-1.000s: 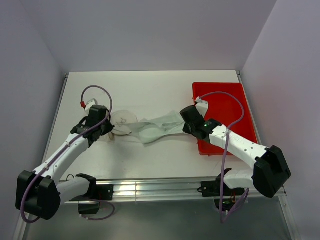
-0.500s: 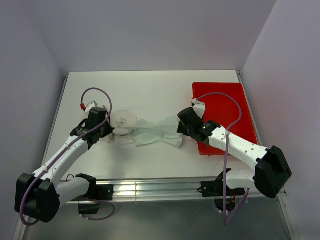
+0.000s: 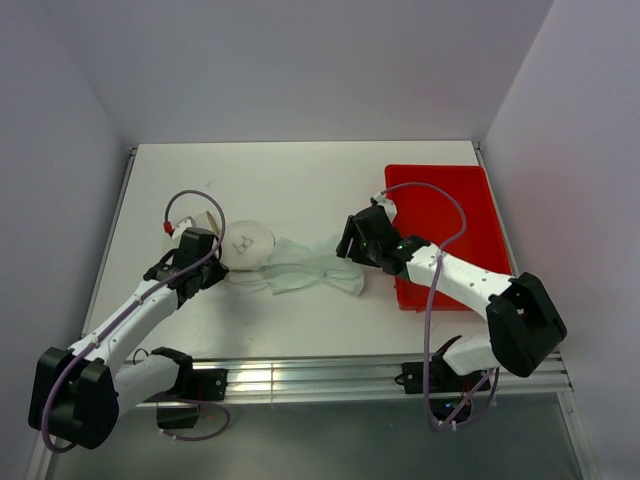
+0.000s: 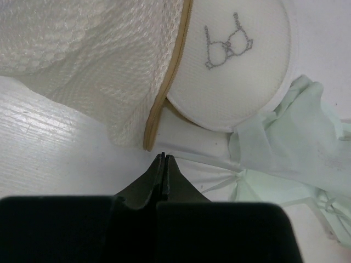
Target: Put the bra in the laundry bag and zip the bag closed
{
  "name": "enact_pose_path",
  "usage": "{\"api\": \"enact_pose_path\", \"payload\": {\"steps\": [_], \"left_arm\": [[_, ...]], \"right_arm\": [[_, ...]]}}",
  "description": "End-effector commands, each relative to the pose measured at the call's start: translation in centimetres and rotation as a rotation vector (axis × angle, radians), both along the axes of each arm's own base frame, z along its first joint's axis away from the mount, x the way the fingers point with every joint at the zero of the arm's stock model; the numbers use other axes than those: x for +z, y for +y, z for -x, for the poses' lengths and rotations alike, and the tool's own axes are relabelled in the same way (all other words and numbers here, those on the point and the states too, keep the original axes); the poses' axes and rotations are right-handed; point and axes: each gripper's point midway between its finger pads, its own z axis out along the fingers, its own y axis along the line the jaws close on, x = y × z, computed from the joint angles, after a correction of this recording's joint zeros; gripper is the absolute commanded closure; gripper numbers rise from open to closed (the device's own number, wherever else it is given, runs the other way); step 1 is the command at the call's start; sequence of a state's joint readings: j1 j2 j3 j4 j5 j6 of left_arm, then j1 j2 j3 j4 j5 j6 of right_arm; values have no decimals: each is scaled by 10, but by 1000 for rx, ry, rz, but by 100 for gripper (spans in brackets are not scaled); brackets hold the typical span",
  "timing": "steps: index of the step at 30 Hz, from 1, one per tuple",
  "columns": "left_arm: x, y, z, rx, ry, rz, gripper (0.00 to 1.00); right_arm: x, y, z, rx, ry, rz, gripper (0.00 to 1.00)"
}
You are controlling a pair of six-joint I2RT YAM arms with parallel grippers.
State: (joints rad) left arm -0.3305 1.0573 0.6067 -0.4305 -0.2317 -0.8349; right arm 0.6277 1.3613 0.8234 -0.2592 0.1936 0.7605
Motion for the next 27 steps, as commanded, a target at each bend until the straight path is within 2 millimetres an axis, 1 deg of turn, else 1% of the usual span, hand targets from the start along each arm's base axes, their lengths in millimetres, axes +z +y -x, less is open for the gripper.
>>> {"api": "enact_pose_path", "payload": {"steps": [1, 4, 5, 7, 10, 11, 13, 14, 15, 17, 18, 19, 21, 24, 25, 26, 27], "left_arm": [[1, -4, -3, 10, -29, 41, 100], [-5, -6, 0, 7, -20, 54, 100], [-7, -6, 1, 5, -14, 54, 100], [-12, -8, 2, -2, -10, 59, 100], [-18, -14, 5, -43, 3, 78, 100], [-18, -20, 4, -67, -4, 103, 100], [-14, -24, 4, -80, -19, 121, 98], [-11, -26, 4, -87, -27, 126, 92], [-1, -29, 2, -97, -52, 131, 83], [11, -31, 0, -103, -77, 124, 72], [22, -33, -1, -115, -103, 120, 60], [28, -35, -1, -121, -114, 121, 55], [42, -40, -2, -136, -141, 124, 48], [57, -48, -4, -157, -168, 137, 46], [58, -51, -6, -160, -176, 139, 46], [59, -53, -8, -164, -183, 142, 46], [53, -58, -10, -180, -164, 147, 48]], "right_arm": [[-4, 23, -7, 73, -5, -94, 30], [-14, 28, -2, 77, 34, -120, 30], [-24, 26, 3, 74, 61, -114, 29], [-37, 19, 9, 48, 87, -99, 30], [-47, 14, 13, 36, 113, -97, 31], [-47, 13, 13, 32, 113, -96, 31], [-46, 8, 14, 19, 112, -93, 31], [-44, 7, 14, 18, 107, -93, 31], [-44, 5, 14, 14, 107, -95, 31], [-40, 3, 14, 11, 97, -101, 31], [-38, 4, 13, 11, 92, -108, 31], [-40, 3, 13, 11, 94, -111, 31], [-39, 6, 12, 18, 95, -132, 32], [-37, 10, 9, 19, 91, -153, 35], [-36, 11, 9, 19, 89, -156, 37], [-34, 12, 7, 21, 85, -158, 42], [-33, 13, 7, 23, 85, -157, 47]]}}
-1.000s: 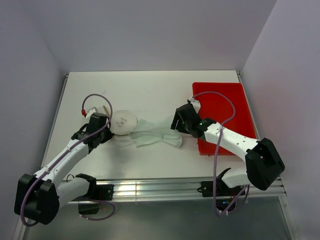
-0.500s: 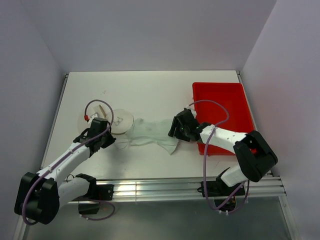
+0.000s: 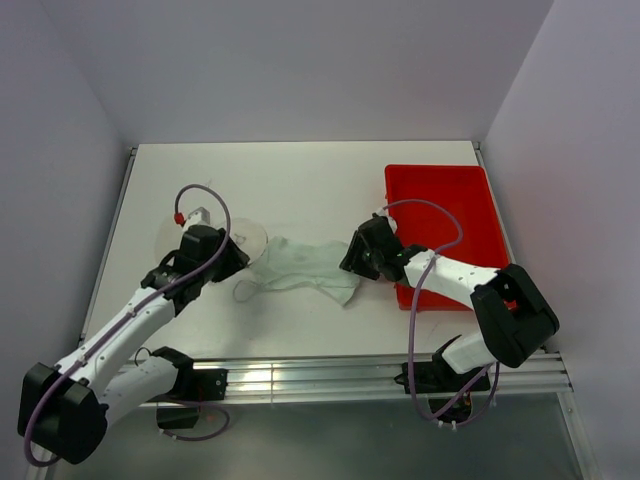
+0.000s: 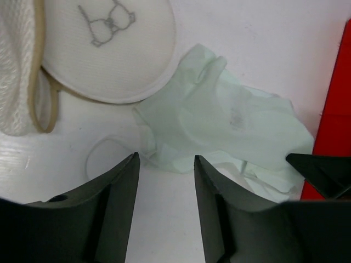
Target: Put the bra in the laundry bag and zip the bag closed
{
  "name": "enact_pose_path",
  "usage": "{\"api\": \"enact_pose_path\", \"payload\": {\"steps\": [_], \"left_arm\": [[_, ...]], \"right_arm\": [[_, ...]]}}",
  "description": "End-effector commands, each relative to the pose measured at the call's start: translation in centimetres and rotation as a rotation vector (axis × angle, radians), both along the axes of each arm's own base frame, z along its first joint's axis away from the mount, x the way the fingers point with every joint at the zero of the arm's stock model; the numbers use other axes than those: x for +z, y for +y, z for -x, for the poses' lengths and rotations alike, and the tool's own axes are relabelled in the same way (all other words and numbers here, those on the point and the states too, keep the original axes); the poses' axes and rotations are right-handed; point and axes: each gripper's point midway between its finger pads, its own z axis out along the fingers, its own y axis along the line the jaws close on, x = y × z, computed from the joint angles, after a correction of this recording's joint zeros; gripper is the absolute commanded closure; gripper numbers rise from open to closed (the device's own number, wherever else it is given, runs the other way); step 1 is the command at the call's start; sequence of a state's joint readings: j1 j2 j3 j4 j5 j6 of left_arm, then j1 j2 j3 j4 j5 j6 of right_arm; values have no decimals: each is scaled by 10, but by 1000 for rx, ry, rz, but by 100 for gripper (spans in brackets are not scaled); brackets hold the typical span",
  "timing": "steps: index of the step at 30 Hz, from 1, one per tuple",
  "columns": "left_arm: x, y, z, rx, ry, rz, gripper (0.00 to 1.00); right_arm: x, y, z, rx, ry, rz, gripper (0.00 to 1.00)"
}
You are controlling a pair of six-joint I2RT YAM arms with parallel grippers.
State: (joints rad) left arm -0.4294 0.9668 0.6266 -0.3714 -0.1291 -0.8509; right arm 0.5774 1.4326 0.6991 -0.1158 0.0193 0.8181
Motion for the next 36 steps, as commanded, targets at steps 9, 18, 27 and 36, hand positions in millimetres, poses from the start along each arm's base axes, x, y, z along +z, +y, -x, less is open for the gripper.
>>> {"api": "enact_pose_path", "payload": {"steps": [9, 18, 27, 36], "left_arm": [[-33, -44, -46, -48, 12, -15, 65], [-59, -87, -49, -104, 51, -25, 74], [-77, -113, -49, -158, 59, 7, 79], [-77, -123, -56, -184, 45, 26, 82]], "right_arm": [[28, 6, -17, 6, -67, -18, 83], [69, -31, -29, 0, -143, 214, 91], [100, -24, -44, 34, -168, 334, 92], [78, -2, -56, 76, -97, 469, 91]]}}
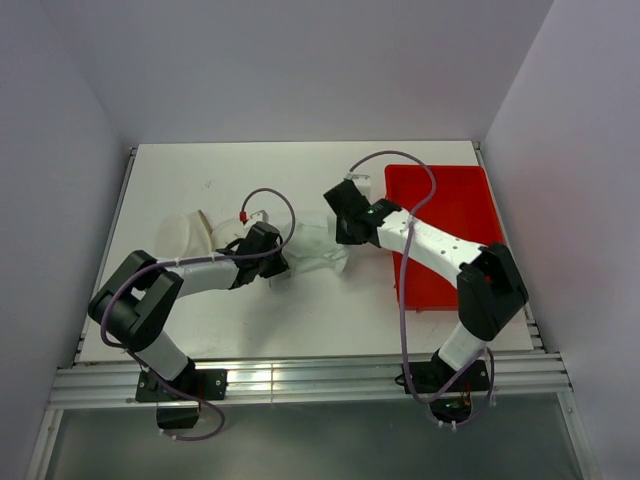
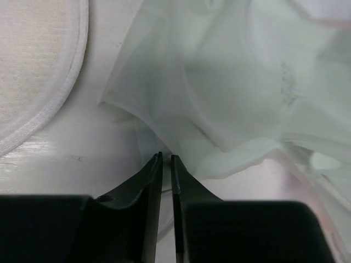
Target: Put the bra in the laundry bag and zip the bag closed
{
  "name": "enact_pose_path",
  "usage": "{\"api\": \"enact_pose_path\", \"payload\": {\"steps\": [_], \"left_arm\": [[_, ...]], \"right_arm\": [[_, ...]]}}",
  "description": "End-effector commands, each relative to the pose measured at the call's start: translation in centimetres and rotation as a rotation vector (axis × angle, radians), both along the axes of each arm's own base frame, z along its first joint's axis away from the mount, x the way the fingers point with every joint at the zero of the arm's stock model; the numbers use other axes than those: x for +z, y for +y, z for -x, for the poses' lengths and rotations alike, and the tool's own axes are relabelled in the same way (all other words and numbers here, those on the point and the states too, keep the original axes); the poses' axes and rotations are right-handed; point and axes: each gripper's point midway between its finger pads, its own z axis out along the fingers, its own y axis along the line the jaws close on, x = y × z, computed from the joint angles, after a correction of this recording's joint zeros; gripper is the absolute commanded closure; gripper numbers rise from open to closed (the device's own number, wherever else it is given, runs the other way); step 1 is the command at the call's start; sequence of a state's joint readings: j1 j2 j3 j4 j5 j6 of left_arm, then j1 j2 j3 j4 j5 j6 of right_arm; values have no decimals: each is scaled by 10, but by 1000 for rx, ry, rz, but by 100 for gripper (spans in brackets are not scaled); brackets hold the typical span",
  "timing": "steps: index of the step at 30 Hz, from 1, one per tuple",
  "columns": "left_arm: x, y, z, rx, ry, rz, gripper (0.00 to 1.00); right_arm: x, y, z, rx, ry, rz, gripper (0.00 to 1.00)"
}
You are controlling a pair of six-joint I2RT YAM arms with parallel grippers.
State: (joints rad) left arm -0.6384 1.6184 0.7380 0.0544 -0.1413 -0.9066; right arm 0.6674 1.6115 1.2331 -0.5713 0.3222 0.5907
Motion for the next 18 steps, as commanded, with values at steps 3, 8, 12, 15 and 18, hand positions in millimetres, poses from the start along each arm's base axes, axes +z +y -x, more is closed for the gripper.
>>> {"api": "enact_pose_path", "payload": {"steps": [3, 8, 12, 15, 18], "left_arm": [[22, -17, -12, -27, -65, 66, 82], [22, -19, -12, -43, -71, 73, 82], [21, -20, -11, -50, -72, 81, 83], [24, -20, -10, -53, -81, 87, 84], [25, -19, -9, -55, -86, 90, 86]], "right_arm": [[0, -6, -3, -10, 12, 115, 85], [0, 10, -6, 17, 23, 101, 79], [5, 29, -15, 32, 21, 80, 71], [7, 42, -20, 45, 24, 41, 64], [7, 53, -26, 49, 26, 6, 56]]}}
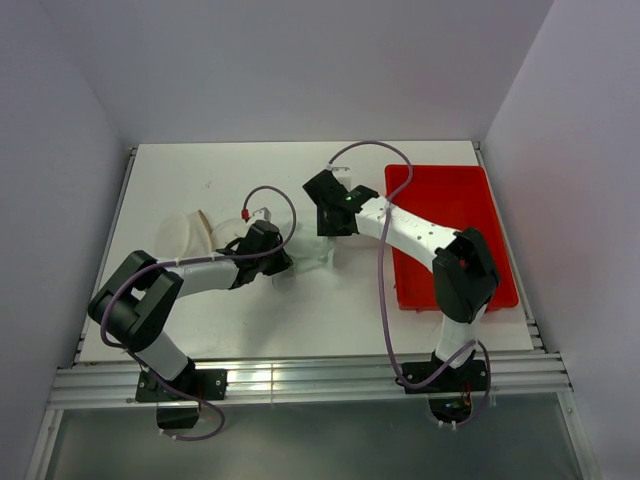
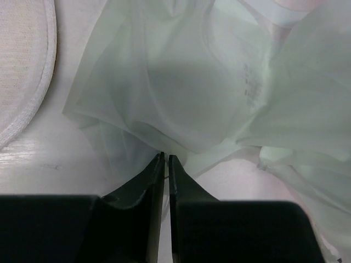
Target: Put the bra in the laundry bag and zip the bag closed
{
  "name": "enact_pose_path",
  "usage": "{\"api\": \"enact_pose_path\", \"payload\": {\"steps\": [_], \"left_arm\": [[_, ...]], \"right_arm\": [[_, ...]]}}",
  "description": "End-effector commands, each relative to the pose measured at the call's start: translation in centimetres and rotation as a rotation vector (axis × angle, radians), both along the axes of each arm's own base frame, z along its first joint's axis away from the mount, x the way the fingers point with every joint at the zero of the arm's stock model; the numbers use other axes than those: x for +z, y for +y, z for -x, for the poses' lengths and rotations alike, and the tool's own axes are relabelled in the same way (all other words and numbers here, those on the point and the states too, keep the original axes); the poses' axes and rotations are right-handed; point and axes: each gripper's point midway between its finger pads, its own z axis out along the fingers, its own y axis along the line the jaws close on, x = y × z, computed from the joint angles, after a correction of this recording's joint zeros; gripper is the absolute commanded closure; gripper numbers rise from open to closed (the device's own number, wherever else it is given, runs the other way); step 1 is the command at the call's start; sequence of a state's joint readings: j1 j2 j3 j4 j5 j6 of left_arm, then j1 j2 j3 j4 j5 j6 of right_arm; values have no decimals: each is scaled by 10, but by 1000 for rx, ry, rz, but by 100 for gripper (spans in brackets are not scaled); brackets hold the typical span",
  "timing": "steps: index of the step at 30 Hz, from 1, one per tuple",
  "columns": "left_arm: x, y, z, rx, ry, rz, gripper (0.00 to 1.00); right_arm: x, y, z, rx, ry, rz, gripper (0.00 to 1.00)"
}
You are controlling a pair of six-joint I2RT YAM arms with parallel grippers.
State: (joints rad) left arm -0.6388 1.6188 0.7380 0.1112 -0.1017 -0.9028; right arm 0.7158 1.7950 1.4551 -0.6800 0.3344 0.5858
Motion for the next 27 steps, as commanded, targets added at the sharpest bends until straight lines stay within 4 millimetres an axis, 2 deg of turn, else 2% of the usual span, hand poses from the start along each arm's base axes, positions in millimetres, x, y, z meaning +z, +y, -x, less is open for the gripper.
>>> {"api": "enact_pose_path", "payload": {"steps": [1, 6, 10, 11, 16, 17, 19, 20, 23, 27], "left_arm": [[16, -7, -4, -23, -56, 37, 86], [23, -3, 2, -21, -77, 64, 89], [33, 4, 5, -9, -99, 59, 91], [42, 5, 7, -7, -118, 67, 91], [63, 24, 11, 38, -156, 27, 90], [72, 28, 11, 49, -174, 31, 91], [73, 40, 14, 81, -165, -11, 91], [81, 43, 14, 94, -180, -12, 91], [87, 50, 14, 119, -191, -29, 91], [90, 47, 9, 109, -194, -41, 92]], "right_arm": [[10, 23, -10, 11, -10, -70, 54], [6, 48, -18, 24, 5, -161, 46], [4, 69, -23, 38, 25, -241, 44], [4, 78, -24, 47, 34, -272, 44], [9, 96, -30, 57, 34, -352, 43], [12, 102, -32, 63, 34, -373, 43], [15, 107, -34, 69, 35, -394, 43], [16, 111, -36, 69, 32, -407, 43], [20, 117, -38, 72, 32, -447, 43], [26, 104, -36, 36, 0, -453, 43]]}}
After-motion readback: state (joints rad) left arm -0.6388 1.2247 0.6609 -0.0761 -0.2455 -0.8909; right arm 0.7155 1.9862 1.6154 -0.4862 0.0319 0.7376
